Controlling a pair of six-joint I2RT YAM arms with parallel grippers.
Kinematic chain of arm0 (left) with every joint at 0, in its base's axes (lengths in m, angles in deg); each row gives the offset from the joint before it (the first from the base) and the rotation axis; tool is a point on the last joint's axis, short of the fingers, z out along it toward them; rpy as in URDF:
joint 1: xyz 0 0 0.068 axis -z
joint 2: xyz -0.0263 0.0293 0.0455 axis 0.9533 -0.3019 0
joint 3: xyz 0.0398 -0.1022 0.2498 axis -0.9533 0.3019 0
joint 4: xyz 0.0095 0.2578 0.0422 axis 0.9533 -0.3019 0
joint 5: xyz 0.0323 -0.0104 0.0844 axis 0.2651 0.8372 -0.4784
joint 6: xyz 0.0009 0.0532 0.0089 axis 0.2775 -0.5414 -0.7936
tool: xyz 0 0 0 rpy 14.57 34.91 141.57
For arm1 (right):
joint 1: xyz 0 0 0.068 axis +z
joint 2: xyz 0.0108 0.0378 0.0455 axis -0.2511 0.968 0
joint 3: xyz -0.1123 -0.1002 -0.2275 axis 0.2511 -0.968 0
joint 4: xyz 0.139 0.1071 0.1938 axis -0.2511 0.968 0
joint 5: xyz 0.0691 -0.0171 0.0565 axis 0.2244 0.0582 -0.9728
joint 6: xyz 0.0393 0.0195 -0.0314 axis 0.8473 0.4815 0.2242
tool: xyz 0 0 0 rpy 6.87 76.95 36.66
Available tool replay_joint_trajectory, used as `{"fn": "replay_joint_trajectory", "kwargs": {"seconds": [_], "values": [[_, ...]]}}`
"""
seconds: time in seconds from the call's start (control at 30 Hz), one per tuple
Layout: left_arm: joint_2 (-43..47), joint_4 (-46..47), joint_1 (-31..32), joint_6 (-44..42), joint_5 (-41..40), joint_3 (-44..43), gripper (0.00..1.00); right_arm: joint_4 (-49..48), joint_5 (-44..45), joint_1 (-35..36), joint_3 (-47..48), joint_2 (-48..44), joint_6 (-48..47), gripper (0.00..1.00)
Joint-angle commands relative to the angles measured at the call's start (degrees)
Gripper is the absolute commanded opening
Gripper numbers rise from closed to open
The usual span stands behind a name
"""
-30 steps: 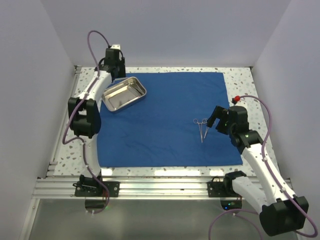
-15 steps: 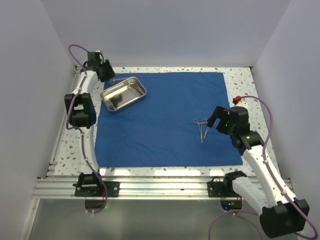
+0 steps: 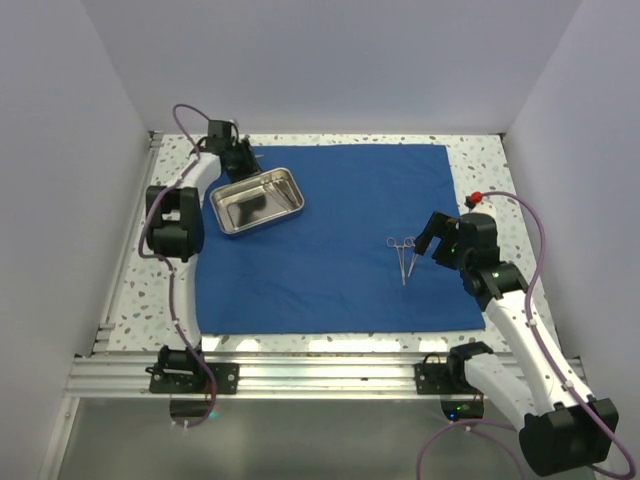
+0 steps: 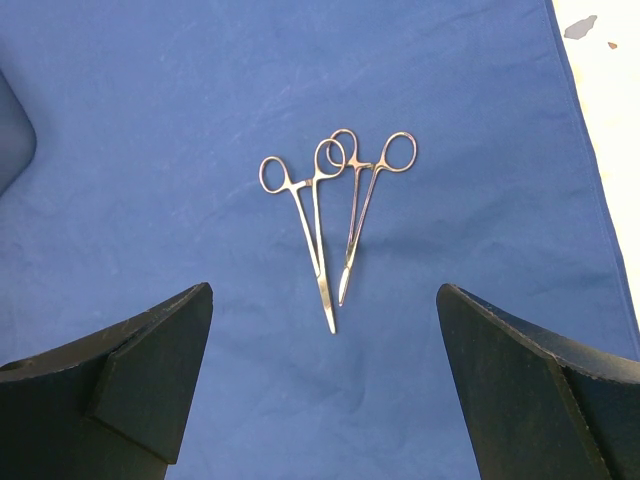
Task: Open and lay out the surgical kit
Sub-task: Move the container from the surgical kit.
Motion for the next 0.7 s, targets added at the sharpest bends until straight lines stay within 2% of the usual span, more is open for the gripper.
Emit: {"fn": "replay_joint_trajectory", "kwargs": {"seconds": [0.0,0.1,0.2,0.37,0.47,0.57,0.63,0.67], "values": [[4.35,3.01,4.08,0.22,-0.78,0.99,0.52,-1.51,-0.96,0.09,-0.28,-0.8,-0.38,0.99],[3.91,3.71,5.4,-0.13,-0.52,-0.15,0.51,-1.34,-0.87,0.18,-0.28,-0.89,-0.38,0.99],[4.17,2.49,4.8,-0.48,-6.9,-1.73,0.51,-1.33,-0.7,0.09,-0.28,-0.89,-0.38,0.99],[0.14,-3.66,1.63,-0.31,-11.77,-11.11,0.5,-1.51,-0.87,0.09,-0.28,-0.81,-0.38,0.99],[-1.63,-2.97,0.31,-1.18,-14.31,-13.67,0.5,-1.42,-0.7,0.09,-0.28,-0.89,-0.47,0.99],[-3.12,-0.08,0.05,-7.49,-15.46,-15.79,0.54,-1.25,-0.35,0.18,-0.19,-0.8,-0.56,0.99],[-4.26,3.78,-0.22,-16.09,-12.22,-16.75,0.6,-1.07,-0.26,0.01,-0.1,-0.81,-0.64,0.99],[-4.96,3.97,-0.3,-18.91,-6.38,-18.07,0.61,-1.07,-0.08,0.09,-0.1,-0.8,-0.56,0.99]]}}
